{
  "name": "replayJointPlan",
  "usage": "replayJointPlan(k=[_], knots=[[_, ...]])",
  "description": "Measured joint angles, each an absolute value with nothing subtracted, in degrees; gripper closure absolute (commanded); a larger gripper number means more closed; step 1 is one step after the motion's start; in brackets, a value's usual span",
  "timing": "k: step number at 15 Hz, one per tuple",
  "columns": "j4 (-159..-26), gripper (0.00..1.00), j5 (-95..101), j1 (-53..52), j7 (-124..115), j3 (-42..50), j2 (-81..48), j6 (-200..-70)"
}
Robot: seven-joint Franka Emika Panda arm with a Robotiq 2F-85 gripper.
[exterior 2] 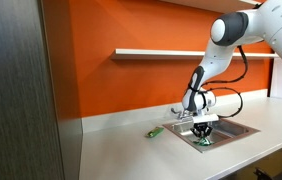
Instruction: Take the bag of lays out of the sink and place them on the counter to the left of the sink
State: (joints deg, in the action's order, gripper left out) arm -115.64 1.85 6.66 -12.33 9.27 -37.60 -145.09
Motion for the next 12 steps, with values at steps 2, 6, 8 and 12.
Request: replayJointPlan(k=[2,6,8,12], knots=[[-115.6,0.98,1.8,6.7,-12.3,9.3,-37.6,-145.1],[-115.5,0.97,1.8,6.6,-12.3,9.3,-37.3,-145.0],[-115.5,0.98,1.9,6.5,-12.3,9.3,-37.1,-145.0],[-115.5,0.99,1.9,5.5,-12.3,9.4,-35.6,-145.1]])
